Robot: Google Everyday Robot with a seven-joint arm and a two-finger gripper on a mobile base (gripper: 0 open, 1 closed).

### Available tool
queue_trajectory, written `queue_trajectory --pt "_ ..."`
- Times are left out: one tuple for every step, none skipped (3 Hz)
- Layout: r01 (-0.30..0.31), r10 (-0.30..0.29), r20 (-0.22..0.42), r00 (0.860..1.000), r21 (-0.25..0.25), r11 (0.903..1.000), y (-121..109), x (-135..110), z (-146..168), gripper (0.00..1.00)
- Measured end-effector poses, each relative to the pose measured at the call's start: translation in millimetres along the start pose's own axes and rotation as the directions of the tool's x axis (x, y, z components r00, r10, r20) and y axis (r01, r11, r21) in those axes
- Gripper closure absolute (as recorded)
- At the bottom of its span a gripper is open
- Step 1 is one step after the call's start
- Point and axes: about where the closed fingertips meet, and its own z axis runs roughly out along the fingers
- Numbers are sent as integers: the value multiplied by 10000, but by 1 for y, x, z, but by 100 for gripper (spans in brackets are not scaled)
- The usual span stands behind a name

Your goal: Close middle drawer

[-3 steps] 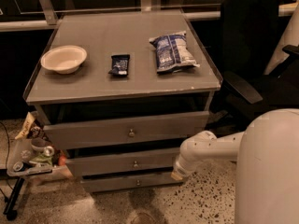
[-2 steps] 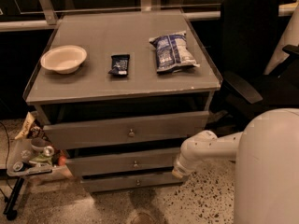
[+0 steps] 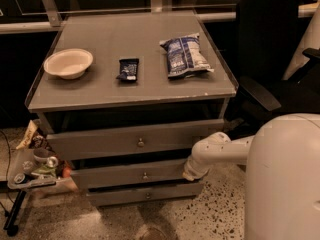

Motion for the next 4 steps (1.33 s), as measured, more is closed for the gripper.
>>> queue_trajectory --pt "85 -85 -7 10000 -5 10000 -5 -6 2 100" --pt "86 -86 -7 10000 -6 10000 -5 -6 2 81" --pt "86 -86 -7 10000 -6 10000 -5 -6 2 58" --pt "86 -86 -7 10000 -6 10000 -5 -6 2 36"
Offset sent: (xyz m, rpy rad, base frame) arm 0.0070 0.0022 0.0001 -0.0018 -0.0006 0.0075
